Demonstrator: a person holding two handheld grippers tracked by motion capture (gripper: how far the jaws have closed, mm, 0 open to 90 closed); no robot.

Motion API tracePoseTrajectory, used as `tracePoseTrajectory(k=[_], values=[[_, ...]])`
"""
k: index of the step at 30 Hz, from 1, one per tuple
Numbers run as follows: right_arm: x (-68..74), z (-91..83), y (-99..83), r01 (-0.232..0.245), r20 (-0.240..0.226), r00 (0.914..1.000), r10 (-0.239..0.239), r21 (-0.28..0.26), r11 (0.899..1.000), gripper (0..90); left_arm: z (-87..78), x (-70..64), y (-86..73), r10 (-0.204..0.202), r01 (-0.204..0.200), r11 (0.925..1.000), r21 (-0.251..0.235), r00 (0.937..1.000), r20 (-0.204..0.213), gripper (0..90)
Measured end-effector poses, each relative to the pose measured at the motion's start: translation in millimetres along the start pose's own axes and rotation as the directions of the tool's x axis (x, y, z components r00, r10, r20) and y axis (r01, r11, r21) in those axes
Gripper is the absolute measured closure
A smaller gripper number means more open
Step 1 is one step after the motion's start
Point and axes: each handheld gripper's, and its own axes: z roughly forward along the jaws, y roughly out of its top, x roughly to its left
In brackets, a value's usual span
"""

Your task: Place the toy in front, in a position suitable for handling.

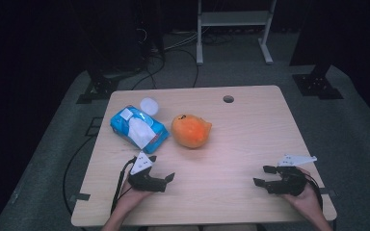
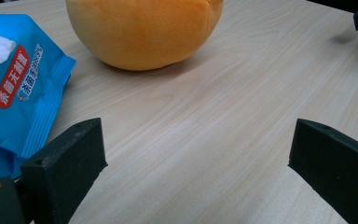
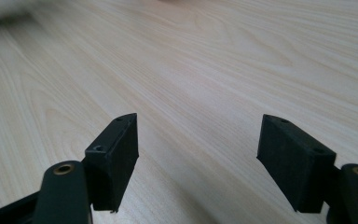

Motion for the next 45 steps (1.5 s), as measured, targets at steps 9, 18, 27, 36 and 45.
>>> tracePoseTrajectory(k=[9,18,27,36,45], values=[[1.4,0.9,2.5,-0.009,-0.022,0.9997,0.009,-0.032,0.999,27.9,-1.3,-2.0,-0.7,0.002,-0.002,1.0,0.002,1.0,-0.002,2.7],[9.7,11.2,26.1,0.013,-0.067,0.9976,-0.017,-0.069,0.998,27.9,0.6,-3.8,-1.9,0.008,-0.008,0.9999,0.008,1.0,0.002,2.7],[18.0,32.6,65.3,0.071,-0.096,0.9923,-0.078,-0.07,0.995,27.9,-2.3,-1.2,-2.3,-0.002,0.002,1.0,0.0,1.0,-0.004,2.7],[29.3,57.1,104.6,0.125,-0.107,0.9855,-0.132,-0.073,0.99,28.0,-6.6,3.8,-2.6,-0.022,0.022,0.9997,-0.014,0.9995,-0.024,2.7],[29.2,78.4,148.6,0.152,-0.107,0.9811,-0.161,-0.087,0.985,29.5,-7.1,4.8,-2.8,-0.02,0.02,0.9997,-0.012,0.9994,-0.029,2.7]])
